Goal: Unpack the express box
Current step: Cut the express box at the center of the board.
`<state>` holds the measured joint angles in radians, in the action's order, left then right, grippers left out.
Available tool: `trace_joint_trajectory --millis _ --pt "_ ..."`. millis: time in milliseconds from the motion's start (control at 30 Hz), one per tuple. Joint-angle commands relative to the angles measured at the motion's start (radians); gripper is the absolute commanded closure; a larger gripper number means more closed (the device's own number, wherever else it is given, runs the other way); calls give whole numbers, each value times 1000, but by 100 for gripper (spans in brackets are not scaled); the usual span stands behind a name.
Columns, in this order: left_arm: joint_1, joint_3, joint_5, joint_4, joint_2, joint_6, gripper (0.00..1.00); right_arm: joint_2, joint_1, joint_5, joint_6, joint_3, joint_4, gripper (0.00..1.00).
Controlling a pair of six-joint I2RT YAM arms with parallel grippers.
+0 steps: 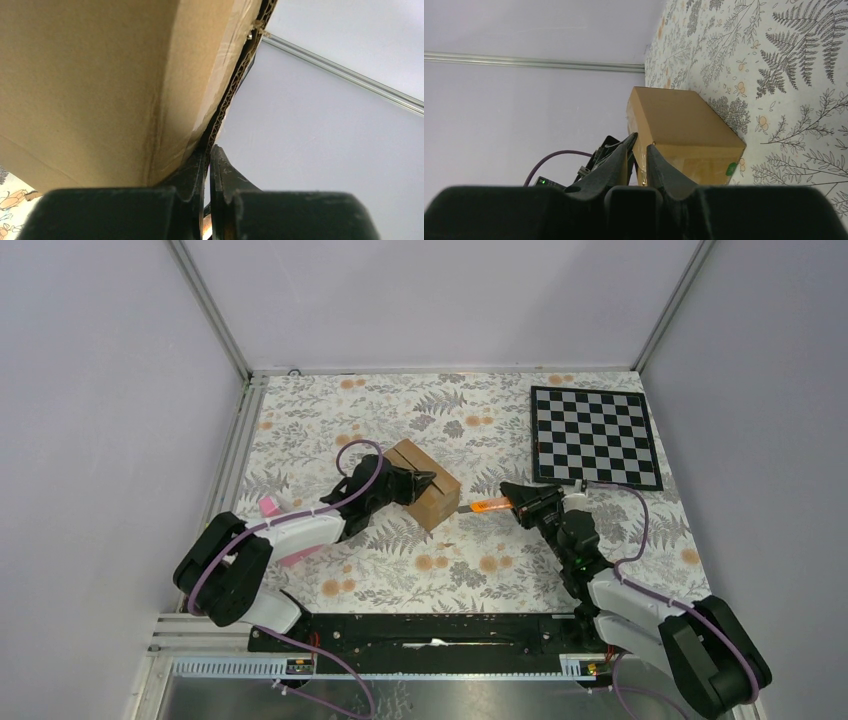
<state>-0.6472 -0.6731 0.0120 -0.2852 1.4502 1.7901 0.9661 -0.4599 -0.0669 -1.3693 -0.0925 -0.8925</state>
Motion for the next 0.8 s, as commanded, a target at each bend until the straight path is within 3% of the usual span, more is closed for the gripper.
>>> trace_joint_trajectory --millis 0,267,533,767 --pt "-5 28 -7 -18 -31 64 100 41 2 5 -38 -33 -140 100" --pt "-11 43 -40 -58 -20 118 100 77 -12 -49 -15 -59 -119 100" --pt "-11 47 -64 -76 -5 150 100 171 -30 -97 -14 -51 -238 100" --pt "-11 49 -70 -79 -6 160 100 177 -45 -132 -5 -62 -239 100"
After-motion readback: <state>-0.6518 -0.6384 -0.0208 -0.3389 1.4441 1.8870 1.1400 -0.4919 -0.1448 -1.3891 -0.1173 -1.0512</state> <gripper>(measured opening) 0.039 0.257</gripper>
